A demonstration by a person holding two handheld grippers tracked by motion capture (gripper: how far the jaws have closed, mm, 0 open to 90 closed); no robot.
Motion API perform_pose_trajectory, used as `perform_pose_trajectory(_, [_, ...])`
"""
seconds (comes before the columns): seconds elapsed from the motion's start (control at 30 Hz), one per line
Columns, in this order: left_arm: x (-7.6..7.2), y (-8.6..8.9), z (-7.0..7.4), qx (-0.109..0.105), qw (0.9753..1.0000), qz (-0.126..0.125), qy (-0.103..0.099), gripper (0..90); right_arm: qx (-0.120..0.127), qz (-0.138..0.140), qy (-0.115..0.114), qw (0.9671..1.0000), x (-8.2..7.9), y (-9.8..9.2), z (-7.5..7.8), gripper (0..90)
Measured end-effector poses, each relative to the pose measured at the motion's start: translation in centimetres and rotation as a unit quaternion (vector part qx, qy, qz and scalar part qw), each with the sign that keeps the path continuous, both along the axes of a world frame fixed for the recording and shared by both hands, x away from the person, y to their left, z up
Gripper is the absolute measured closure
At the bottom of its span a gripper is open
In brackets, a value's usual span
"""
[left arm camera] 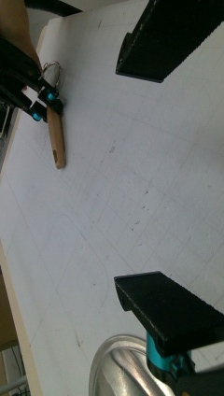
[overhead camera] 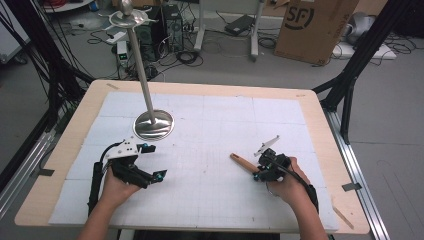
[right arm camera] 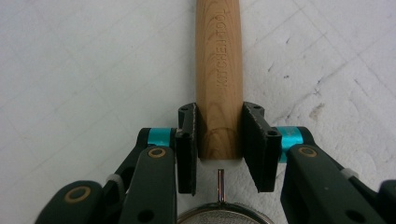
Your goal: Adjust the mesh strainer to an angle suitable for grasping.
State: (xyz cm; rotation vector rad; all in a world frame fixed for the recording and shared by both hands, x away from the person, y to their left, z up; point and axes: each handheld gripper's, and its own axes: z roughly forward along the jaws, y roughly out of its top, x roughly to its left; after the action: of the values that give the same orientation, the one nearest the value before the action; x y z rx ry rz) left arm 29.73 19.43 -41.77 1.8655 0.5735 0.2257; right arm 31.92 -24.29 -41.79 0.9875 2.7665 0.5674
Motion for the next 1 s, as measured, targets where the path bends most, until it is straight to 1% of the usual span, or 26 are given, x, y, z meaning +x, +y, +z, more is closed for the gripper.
perform_pose_trajectory(0.03, [0.0, 0.0, 0.0, 0.000, 1.0000, 0.000, 0.000, 2.4, 0.000, -0.002, -0.003, 1.0000, -0.1, 0.0, 0.0, 68.5])
perform_pose_trajectory(0.1, [0.0, 0.1, 0.0, 0.001, 1.0000, 0.002, 0.000, 2.4, 0.005, 0.004, -0.015, 0.9999, -0.2, -0.1, 0.0, 68.6])
perform_pose_trajectory(0.17, [0.0, 0.1, 0.0, -0.001, 1.0000, 0.002, 0.000, 2.4, 0.017, 0.006, -0.023, 0.9996, -0.4, -0.2, 0.0, 68.6])
perform_pose_trajectory(0.2, [0.0, 0.1, 0.0, -0.001, 1.0000, 0.002, 0.000, 2.4, 0.027, 0.009, -0.030, 0.9991, -0.4, -0.2, 0.0, 68.5])
perform_pose_trajectory(0.27, [0.0, 0.1, 0.1, -0.003, 1.0000, 0.002, 0.000, 2.4, 0.038, 0.011, -0.042, 0.9983, -0.5, -0.1, 0.1, 68.5])
perform_pose_trajectory(0.37, [0.0, 0.1, 0.1, -0.004, 1.0000, 0.002, -0.001, 2.4, 0.060, 0.008, -0.053, 0.9968, -0.7, -0.1, 0.6, 68.6])
perform_pose_trajectory(0.4, [0.0, 0.2, 0.1, -0.005, 1.0000, 0.001, -0.001, 2.4, 0.071, 0.007, -0.058, 0.9957, -0.6, -0.2, 0.8, 68.6])
perform_pose_trajectory(0.43, [0.0, 0.1, 0.1, -0.007, 1.0000, 0.000, 0.000, 2.4, 0.080, 0.003, -0.058, 0.9951, -0.7, -0.2, 1.0, 68.5])
perform_pose_trajectory(0.47, [0.0, 0.1, 0.1, -0.009, 1.0000, 0.000, 0.000, 2.4, 0.085, 0.006, -0.063, 0.9944, -0.7, -0.3, 1.1, 68.6])
perform_pose_trajectory(0.6, [0.1, 0.1, 0.1, -0.010, 0.9999, -0.001, 0.000, 2.4, 0.112, 0.003, -0.071, 0.9911, -0.7, -0.6, 1.8, 68.6])
perform_pose_trajectory(0.63, [0.1, 0.1, 0.1, -0.011, 0.9999, -0.002, -0.001, 2.4, 0.117, 0.003, -0.074, 0.9904, -0.7, -0.6, 1.9, 68.6])
perform_pose_trajectory(0.7, [0.1, 0.1, 0.1, -0.011, 0.9999, -0.002, 0.000, 2.4, 0.119, 0.000, -0.074, 0.9901, -0.7, -0.7, 2.1, 68.6])
perform_pose_trajectory(0.73, [0.1, 0.1, 0.1, -0.012, 0.9999, -0.003, 0.000, 2.4, 0.125, 0.000, -0.079, 0.9890, -0.7, -0.6, 2.3, 68.6])
perform_pose_trajectory(0.8, [0.1, 0.2, 0.1, -0.013, 0.9999, -0.004, 0.000, 2.4, 0.130, 0.002, -0.084, 0.9880, -0.6, -0.6, 2.6, 68.5])
perform_pose_trajectory(0.87, [0.1, 0.2, 0.1, -0.014, 0.9999, -0.003, -0.001, 2.4, 0.137, -0.003, -0.082, 0.9872, -0.6, -0.5, 2.9, 68.5])
perform_pose_trajectory(1.0, [0.1, 0.3, 0.2, -0.016, 0.9999, -0.006, -0.001, 2.4, 0.152, 0.000, -0.093, 0.9839, -0.6, -0.1, 3.6, 68.5])
